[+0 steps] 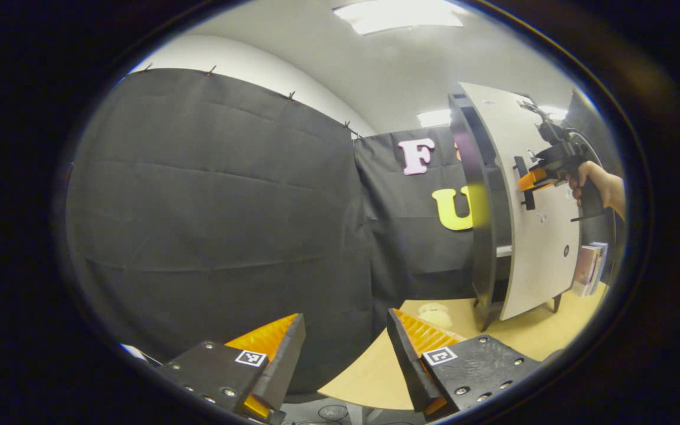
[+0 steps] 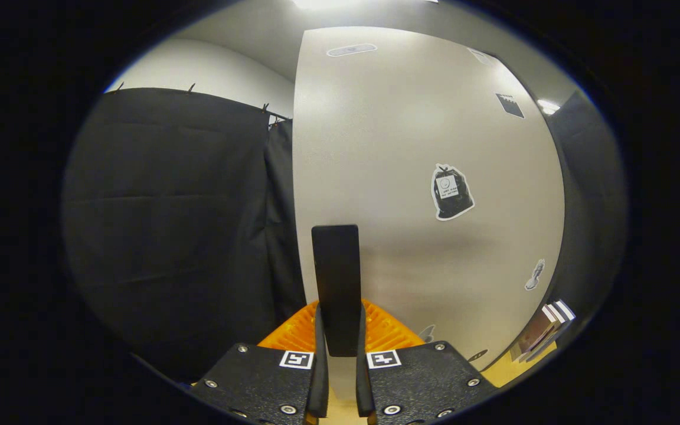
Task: Open the cabinet door with the right hand, grasp the bottle in the cabinet with the left hand and place it on the coaster, then close the cabinet door with the right hand.
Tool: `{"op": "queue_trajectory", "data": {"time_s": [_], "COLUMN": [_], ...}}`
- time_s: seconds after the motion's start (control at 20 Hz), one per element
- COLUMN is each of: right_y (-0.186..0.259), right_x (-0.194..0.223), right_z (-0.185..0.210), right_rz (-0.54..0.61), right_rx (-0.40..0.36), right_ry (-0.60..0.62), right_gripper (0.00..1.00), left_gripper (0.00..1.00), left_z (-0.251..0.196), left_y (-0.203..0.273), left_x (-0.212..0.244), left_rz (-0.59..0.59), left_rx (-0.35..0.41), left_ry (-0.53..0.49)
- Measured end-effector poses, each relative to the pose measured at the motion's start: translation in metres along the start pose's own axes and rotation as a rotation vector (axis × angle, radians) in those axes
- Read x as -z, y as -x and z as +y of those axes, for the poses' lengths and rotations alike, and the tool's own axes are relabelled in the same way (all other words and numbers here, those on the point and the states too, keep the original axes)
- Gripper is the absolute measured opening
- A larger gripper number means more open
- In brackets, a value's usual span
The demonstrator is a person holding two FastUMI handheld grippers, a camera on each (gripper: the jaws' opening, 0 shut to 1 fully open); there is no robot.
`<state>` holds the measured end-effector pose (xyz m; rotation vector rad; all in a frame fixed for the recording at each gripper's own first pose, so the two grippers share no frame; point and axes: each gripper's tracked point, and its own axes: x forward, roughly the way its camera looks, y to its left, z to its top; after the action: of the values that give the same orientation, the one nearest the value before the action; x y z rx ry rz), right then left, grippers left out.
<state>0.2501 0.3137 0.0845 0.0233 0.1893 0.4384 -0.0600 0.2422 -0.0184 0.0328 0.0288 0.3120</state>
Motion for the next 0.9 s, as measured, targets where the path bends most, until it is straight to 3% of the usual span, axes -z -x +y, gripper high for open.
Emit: {"op": "queue_trajectory", "data": {"time_s": [0.15, 0.25, 0.3, 0.35, 0.4, 0.6, 0.7, 0.75, 0.9], "right_y": [0.008, 0.016, 0.019, 0.022, 0.025, 0.037, 0.042, 0.045, 0.051], "right_x": [-0.001, -0.002, -0.002, -0.002, -0.002, -0.003, -0.003, -0.003, -0.003], "right_z": [-0.001, 0.0, 0.0, 0.0, 0.0, -0.002, -0.004, -0.005, -0.008], "right_rz": [0.004, 0.011, 0.012, 0.014, 0.014, 0.012, 0.011, 0.01, 0.008], "right_rx": [-0.01, -0.022, -0.027, -0.032, -0.035, -0.046, -0.047, -0.047, -0.049], "right_ry": [0.005, 0.006, 0.008, 0.009, 0.009, 0.009, 0.01, 0.007, 0.011], "right_gripper": [0.19, 0.19, 0.19, 0.19, 0.19, 0.19, 0.19, 0.19, 0.19], "left_gripper": [0.8, 0.86, 0.75, 0.75, 0.86, 0.75, 0.75, 0.8, 0.82], "left_z": [-0.01, -0.017, -0.022, -0.027, -0.032, -0.055, -0.065, -0.068, -0.089], "left_y": [-0.001, -0.004, -0.006, -0.008, -0.011, -0.016, -0.018, -0.018, -0.018], "left_x": [-0.005, -0.006, -0.007, -0.007, -0.008, -0.011, -0.012, -0.013, -0.015], "left_rz": [-0.007, -0.012, -0.013, -0.013, -0.014, -0.02, -0.023, -0.024, -0.021], "left_rx": [0.021, 0.037, 0.045, 0.054, 0.064, 0.109, 0.128, 0.137, 0.167], "left_ry": [0.006, 0.009, 0.011, 0.014, 0.016, 0.017, 0.019, 0.022, 0.025]}}
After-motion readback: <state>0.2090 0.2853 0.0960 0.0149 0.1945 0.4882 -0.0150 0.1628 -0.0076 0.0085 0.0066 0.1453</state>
